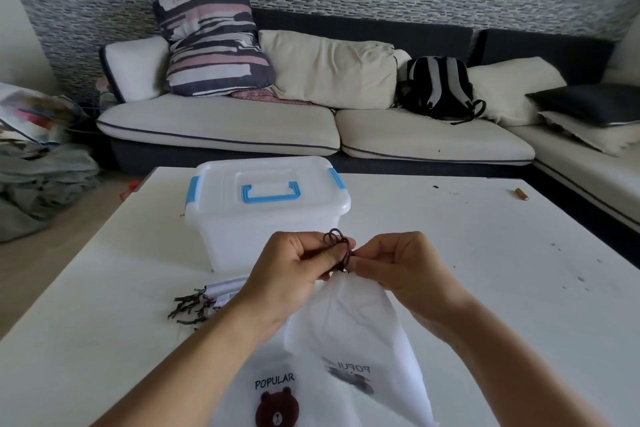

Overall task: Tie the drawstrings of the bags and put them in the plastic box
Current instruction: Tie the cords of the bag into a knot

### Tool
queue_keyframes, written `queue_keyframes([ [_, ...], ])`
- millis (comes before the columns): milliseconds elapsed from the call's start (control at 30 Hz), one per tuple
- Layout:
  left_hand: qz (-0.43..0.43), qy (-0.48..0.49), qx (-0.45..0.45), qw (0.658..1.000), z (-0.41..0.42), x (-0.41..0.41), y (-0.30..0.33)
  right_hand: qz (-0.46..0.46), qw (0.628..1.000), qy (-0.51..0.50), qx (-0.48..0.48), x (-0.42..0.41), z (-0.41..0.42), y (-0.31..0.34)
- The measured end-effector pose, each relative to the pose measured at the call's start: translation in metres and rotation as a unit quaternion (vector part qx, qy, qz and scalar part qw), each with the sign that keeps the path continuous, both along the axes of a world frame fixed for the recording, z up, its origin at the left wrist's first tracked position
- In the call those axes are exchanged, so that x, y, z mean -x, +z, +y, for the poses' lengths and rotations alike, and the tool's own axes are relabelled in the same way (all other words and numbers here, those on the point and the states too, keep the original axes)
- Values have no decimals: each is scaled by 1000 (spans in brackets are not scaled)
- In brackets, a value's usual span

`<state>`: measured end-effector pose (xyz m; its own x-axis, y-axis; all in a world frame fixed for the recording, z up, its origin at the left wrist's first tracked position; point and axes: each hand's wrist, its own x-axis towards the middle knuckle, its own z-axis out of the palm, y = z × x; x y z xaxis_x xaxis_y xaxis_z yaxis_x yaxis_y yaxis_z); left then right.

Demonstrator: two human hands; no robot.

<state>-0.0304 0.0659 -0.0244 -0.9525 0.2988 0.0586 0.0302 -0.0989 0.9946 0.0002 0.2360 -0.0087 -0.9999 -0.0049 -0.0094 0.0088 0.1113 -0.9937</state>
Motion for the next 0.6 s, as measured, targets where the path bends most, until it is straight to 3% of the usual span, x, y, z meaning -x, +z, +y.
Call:
queue_keyframes([
  [100,35,4,40,999,-1,-1,1,7,999,-21,-38,1,-3,-4],
  [233,66,9,89,994,-1,0,-2,54,981,-57,-177,3,-9,-8],
  [333,73,4,97,993,0,0,-2,62,977,-59,-197,3,-12,-6],
  [433,56,16,84,995,0,-1,-2,17,990,-41,-136,3,-16,-6],
  [533,77,34,81,993,-1,3,-3,-51,997,-1,54,1,-12,-4],
  [600,86,37,77,993,-3,4,-4,-98,977,28,185,0,-8,-2],
])
